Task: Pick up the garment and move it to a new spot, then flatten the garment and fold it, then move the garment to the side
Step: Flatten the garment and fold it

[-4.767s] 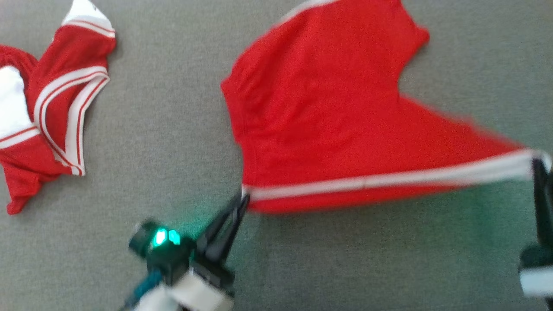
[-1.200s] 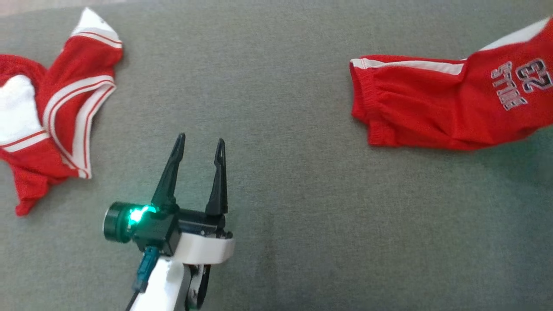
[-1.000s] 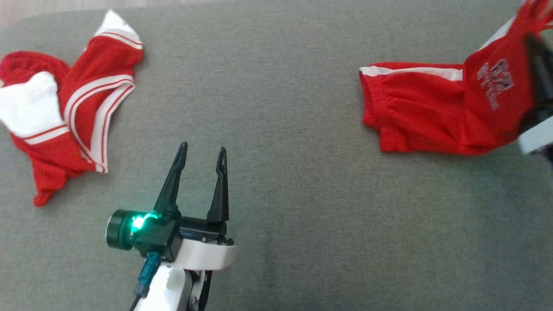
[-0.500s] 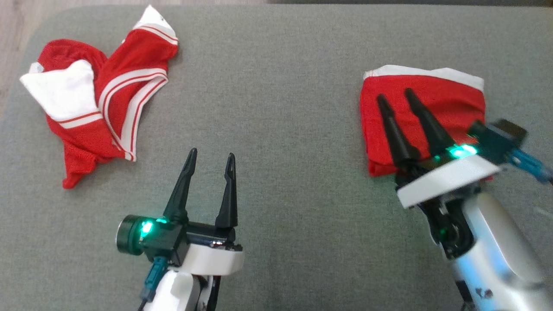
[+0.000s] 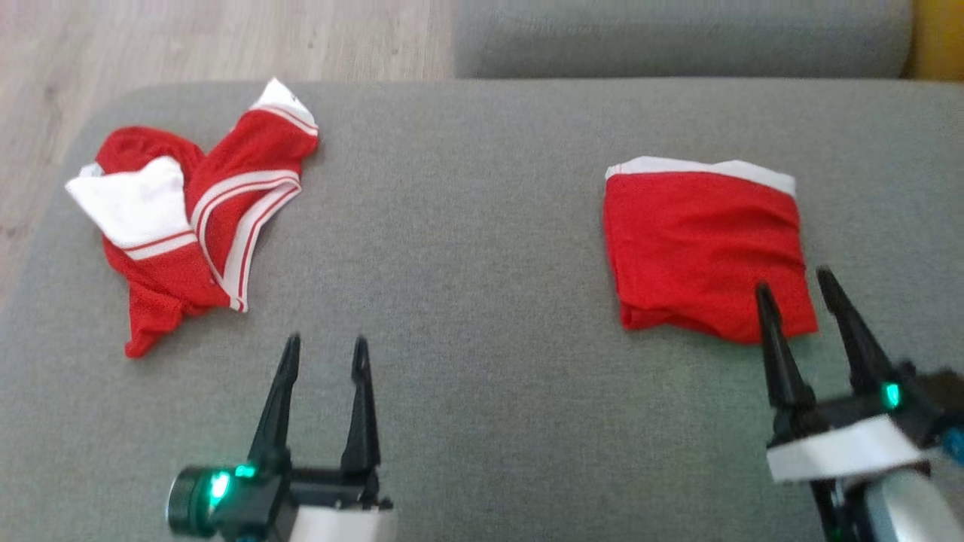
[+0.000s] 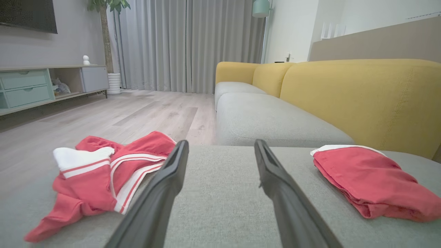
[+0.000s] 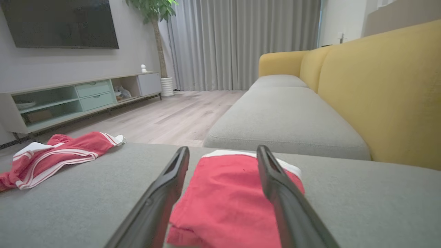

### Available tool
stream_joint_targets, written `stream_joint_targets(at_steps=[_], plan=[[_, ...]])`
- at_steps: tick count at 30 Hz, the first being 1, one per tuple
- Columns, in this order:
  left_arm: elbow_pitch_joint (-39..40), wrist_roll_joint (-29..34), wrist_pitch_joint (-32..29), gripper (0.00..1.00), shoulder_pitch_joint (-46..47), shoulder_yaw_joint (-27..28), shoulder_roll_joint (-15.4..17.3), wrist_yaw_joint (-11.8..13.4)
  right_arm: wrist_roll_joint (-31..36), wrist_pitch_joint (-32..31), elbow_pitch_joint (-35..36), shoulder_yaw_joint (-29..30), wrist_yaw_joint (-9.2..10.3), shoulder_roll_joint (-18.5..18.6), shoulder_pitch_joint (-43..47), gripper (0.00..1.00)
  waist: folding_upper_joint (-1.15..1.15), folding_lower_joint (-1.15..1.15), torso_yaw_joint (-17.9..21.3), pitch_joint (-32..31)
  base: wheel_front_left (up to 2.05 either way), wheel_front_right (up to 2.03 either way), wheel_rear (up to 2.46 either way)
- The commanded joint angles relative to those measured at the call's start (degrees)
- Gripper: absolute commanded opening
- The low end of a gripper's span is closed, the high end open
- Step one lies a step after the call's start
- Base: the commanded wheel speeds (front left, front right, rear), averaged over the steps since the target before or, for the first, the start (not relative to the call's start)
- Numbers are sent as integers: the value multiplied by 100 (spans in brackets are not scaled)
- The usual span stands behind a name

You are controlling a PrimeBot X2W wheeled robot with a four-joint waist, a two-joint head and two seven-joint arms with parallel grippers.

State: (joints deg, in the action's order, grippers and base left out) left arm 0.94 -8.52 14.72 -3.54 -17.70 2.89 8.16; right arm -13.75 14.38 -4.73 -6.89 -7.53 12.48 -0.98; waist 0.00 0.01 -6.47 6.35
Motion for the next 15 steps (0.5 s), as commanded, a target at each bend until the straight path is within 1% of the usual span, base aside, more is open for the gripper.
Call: stream_joint_targets(at_steps=[1,4,7,15], plan=[[244,102,28,100,-146,269,-1,9,154,60,126,107,4,-152,263,100,0,-1,40,-245,0,0,0],[243,163,28,100,-499,307,-1,-22,297,61,34,358,4,-443,623,100,0,-1,50,-487,0,0,0],[240,179,28,100,-725,365,-2,-35,396,61,-22,551,4,-638,850,100,0,-1,82,-628,0,0,0],[179,215,28,100,-745,466,-2,-53,514,62,-93,566,4,-781,982,100,0,-1,143,-732,0,0,0]])
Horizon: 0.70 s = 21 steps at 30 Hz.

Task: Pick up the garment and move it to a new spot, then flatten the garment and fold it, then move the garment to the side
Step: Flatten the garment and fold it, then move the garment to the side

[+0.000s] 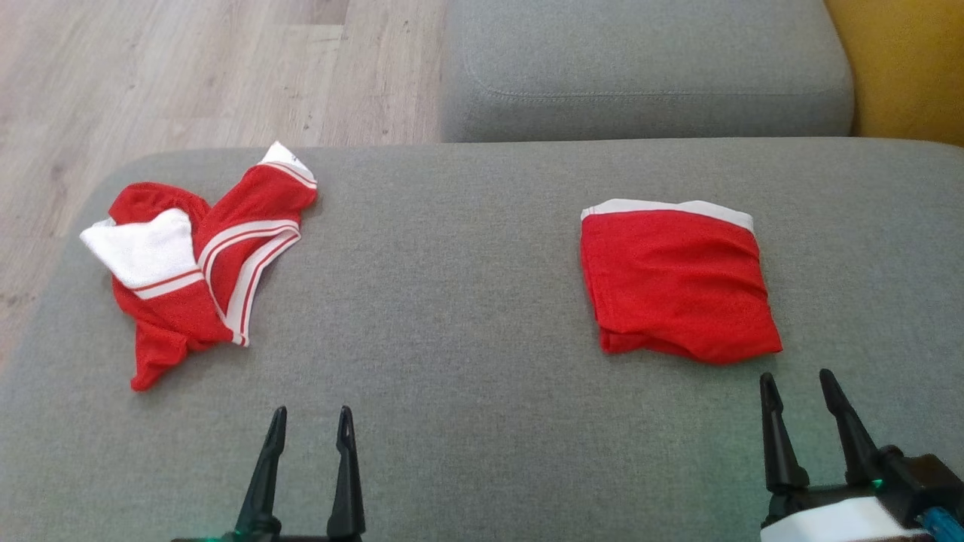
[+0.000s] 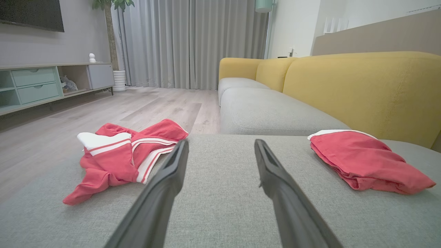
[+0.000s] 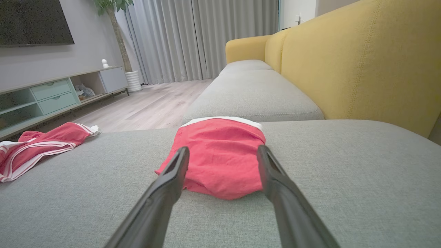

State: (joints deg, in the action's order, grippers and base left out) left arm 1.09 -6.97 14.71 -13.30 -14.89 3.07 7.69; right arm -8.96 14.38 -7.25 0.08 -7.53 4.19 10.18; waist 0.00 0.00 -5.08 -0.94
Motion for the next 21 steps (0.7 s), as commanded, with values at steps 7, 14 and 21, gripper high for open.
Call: stream_joint_targets(at_steps=[7,14,21], plan=[[138,53,29,100,248,272,-19,18,31,62,114,-290,4,145,-127,100,0,0,38,-17,0,0,0],[63,74,29,100,239,325,-19,-18,80,62,111,-354,4,180,-103,100,0,0,50,-52,0,0,0],[-10,78,29,100,209,357,-19,-38,108,62,102,-371,4,172,-78,100,0,0,71,-109,0,0,0]])
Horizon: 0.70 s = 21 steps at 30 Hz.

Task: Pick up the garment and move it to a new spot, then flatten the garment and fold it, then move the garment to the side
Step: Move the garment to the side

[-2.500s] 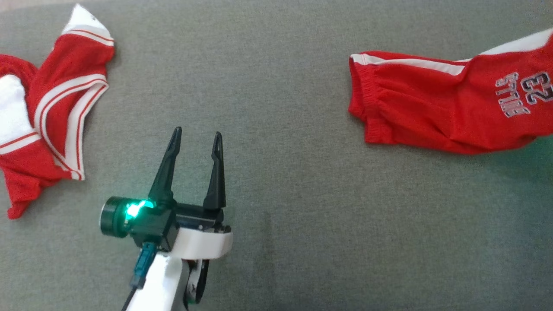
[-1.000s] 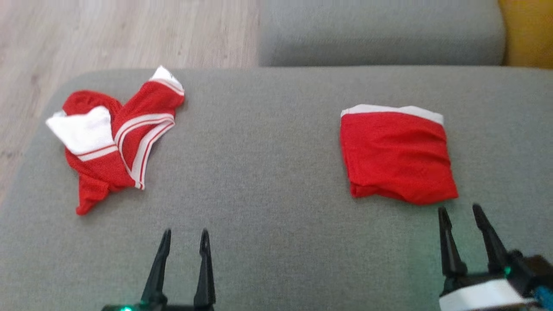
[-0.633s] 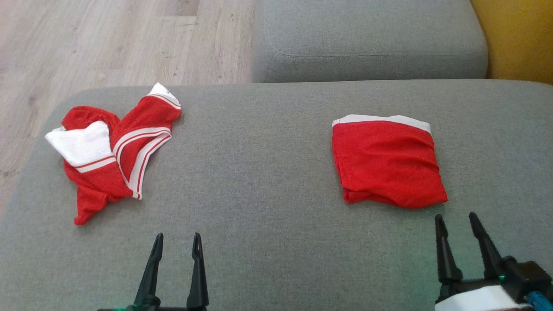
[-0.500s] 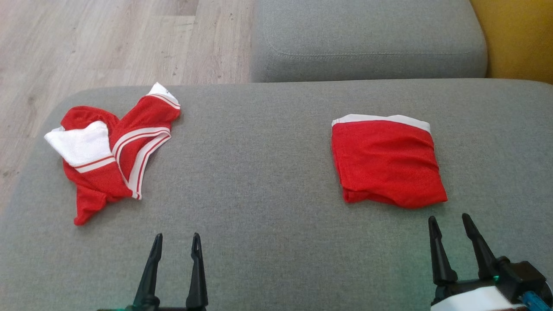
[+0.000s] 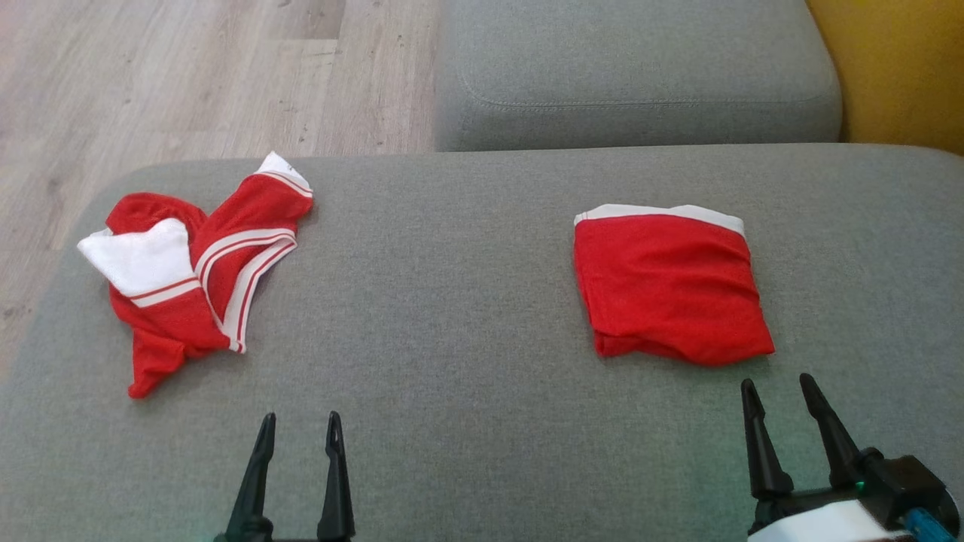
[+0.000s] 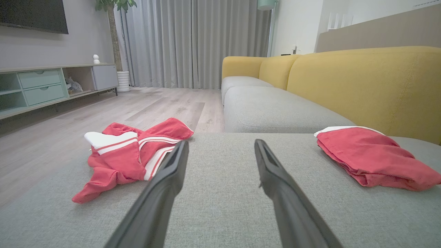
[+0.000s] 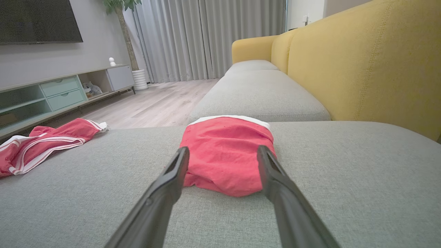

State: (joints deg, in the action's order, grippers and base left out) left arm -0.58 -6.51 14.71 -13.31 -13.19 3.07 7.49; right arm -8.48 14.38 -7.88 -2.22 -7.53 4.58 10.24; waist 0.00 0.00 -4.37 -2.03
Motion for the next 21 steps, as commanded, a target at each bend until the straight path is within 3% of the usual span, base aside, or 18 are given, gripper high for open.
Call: stream_joint_targets(at_steps=[1,14,21], plan=[[151,31,29,100,208,187,-19,-20,59,62,167,-143,4,134,-82,100,0,0,3,-4,0,0,0],[147,44,29,100,214,156,-19,-38,65,62,201,-146,4,140,-28,100,0,0,-11,47,0,0,0],[187,55,29,100,373,75,-19,-55,-29,62,119,-13,4,266,-374,100,0,0,-57,536,0,0,0]])
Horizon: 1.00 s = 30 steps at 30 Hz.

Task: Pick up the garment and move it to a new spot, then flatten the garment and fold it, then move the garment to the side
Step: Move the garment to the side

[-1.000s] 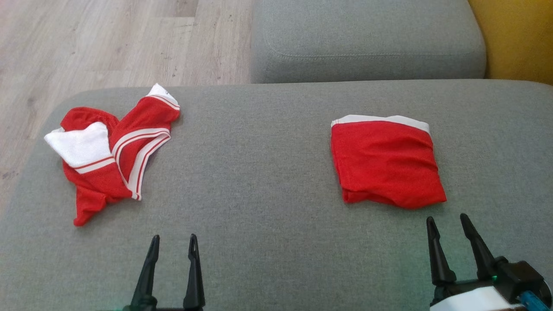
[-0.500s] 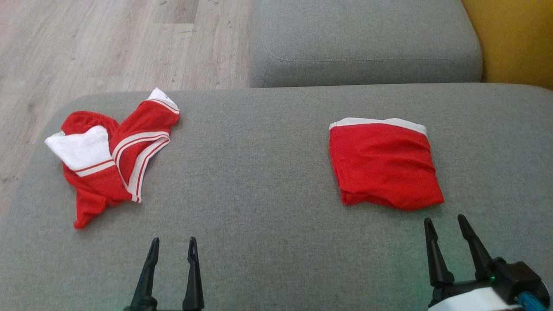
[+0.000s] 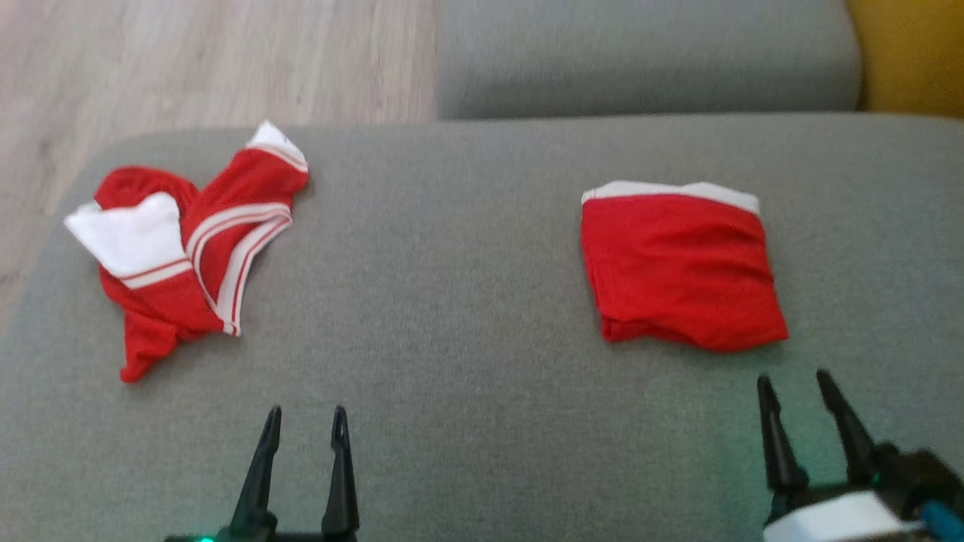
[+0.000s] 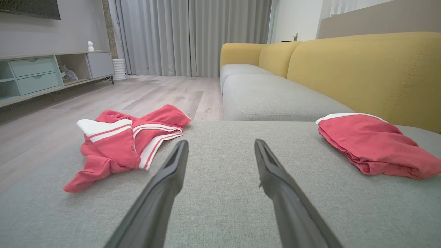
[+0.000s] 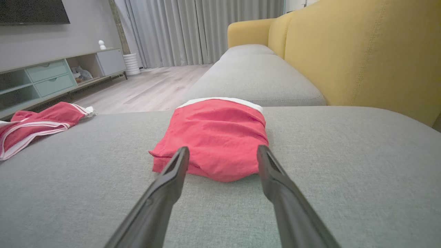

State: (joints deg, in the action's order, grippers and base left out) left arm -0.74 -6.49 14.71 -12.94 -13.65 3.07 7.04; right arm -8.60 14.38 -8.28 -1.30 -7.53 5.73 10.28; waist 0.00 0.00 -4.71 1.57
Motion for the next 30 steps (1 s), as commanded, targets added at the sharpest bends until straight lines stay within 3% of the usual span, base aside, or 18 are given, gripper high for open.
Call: stream_joint_targets(at_steps=[1,8,18,19,21,24,30], plan=[[209,53,29,100,398,98,-19,-16,-51,62,91,-99,4,192,-493,100,0,0,-38,264,0,0,0],[228,101,29,100,823,-117,-19,13,-477,7,-810,58,4,507,-1631,100,0,0,-139,910,0,0,0],[167,92,29,100,1286,-364,-19,64,-743,-1316,-2144,16,4,1122,-2916,100,0,0,-299,1450,0,0,0],[157,89,29,100,1311,-390,-19,75,-832,-1445,-2232,-76,4,1156,-2967,76,0,0,-304,1483,0,0,0],[144,75,29,100,1357,-433,-19,101,-1135,-1648,-2297,-334,4,1215,-3043,0,0,0,-298,1542,0,0,0],[152,38,29,100,1427,-464,-19,147,-1690,-1692,-2150,-600,4,1399,-3149,0,0,0,-231,1648,0,0,0],[244,17,29,100,1653,-501,-19,154,-1829,-1685,-1861,-609,4,2196,-3376,0,0,0,130,2048,0,0,0]])
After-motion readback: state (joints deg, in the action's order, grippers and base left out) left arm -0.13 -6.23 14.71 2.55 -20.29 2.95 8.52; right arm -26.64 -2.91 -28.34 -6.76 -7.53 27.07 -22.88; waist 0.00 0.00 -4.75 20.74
